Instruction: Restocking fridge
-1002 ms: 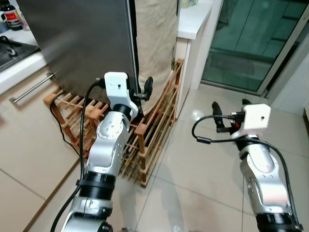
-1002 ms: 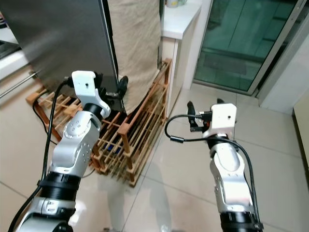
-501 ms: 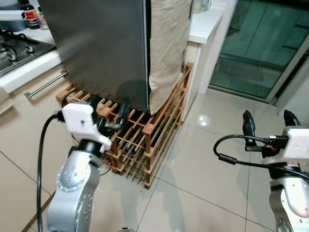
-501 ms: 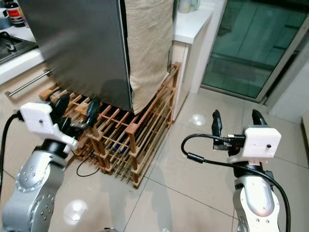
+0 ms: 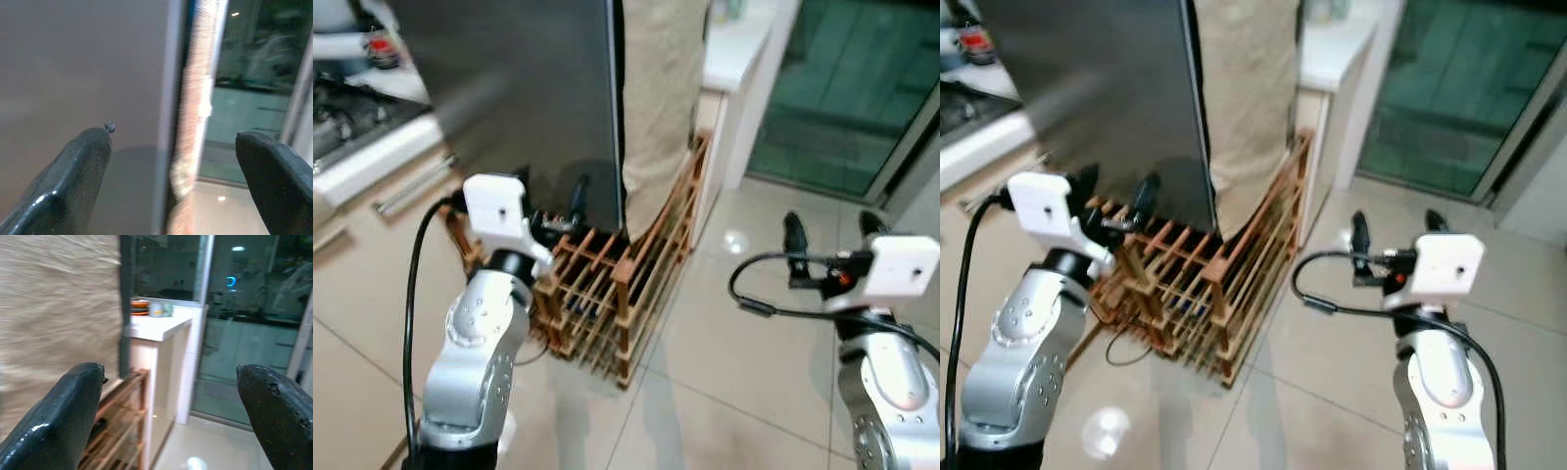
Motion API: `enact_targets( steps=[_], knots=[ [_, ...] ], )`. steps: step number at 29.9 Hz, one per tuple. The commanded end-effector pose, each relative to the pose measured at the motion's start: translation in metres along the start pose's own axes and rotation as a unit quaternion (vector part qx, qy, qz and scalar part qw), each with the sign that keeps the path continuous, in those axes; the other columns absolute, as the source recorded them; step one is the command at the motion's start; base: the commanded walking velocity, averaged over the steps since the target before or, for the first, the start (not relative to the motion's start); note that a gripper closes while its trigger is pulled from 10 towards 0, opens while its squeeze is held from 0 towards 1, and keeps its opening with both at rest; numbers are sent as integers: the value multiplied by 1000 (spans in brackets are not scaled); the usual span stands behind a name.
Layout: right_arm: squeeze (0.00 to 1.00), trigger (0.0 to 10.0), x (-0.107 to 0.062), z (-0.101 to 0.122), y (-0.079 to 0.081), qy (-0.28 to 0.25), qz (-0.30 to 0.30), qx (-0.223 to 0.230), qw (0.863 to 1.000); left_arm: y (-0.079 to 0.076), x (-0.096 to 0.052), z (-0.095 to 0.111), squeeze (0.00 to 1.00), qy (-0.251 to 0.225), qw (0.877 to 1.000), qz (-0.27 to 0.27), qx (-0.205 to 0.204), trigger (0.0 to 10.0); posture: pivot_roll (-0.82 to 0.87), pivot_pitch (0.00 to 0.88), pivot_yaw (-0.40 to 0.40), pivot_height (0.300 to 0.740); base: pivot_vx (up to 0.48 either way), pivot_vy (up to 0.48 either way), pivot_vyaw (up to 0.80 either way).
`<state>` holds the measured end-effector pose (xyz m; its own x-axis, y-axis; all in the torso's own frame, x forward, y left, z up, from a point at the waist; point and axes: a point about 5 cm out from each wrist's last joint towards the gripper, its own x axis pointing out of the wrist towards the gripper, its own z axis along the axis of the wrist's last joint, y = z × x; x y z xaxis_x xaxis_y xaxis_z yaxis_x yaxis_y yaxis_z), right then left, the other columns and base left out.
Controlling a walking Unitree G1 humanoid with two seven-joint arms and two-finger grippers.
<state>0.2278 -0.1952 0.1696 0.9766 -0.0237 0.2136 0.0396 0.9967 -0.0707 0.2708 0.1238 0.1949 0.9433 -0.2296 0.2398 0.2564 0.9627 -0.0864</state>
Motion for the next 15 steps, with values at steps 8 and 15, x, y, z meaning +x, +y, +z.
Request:
enact_targets(
  steps=[8, 15],
  knots=[
    [0, 10000, 9, -1, -7, 5, -4, -17, 1000, -9, 8, -1, 0, 9, 999, -33, 5, 10000, -149, 0, 39, 740, 60, 0, -295],
    [0, 10000, 15, -7, -5, 8, 3, -19, 1000, -11, 24, -11, 0, 35, 998, -46, 14, 10000, -144, 0, 34, 740, 0, 0, -450]
  ],
)
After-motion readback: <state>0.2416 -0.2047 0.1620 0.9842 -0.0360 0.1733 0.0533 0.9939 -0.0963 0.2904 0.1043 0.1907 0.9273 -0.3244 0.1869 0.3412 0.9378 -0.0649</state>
